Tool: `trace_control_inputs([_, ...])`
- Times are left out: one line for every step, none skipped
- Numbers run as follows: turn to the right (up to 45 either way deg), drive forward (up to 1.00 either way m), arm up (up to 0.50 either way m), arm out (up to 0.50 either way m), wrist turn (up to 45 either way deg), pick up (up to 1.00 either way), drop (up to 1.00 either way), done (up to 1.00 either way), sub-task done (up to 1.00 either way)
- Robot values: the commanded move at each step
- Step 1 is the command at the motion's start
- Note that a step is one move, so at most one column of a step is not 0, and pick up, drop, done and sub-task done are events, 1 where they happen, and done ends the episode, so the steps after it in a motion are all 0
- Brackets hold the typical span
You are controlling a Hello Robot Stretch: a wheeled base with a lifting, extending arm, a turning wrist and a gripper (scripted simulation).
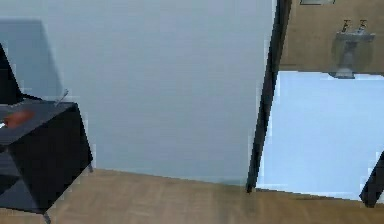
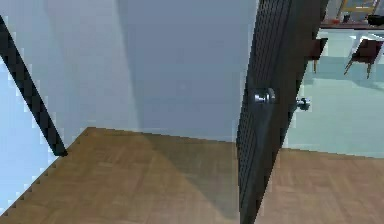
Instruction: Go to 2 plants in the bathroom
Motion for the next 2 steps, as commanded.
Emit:
trace_control_inputs([0.0,0.10,0.00,0.00,0.0,0.00,0.00,0.00,0.00])
trace_control_inputs([45.0,0.00,0.00,0.00,0.0,0.00,0.00,0.00,0.00])
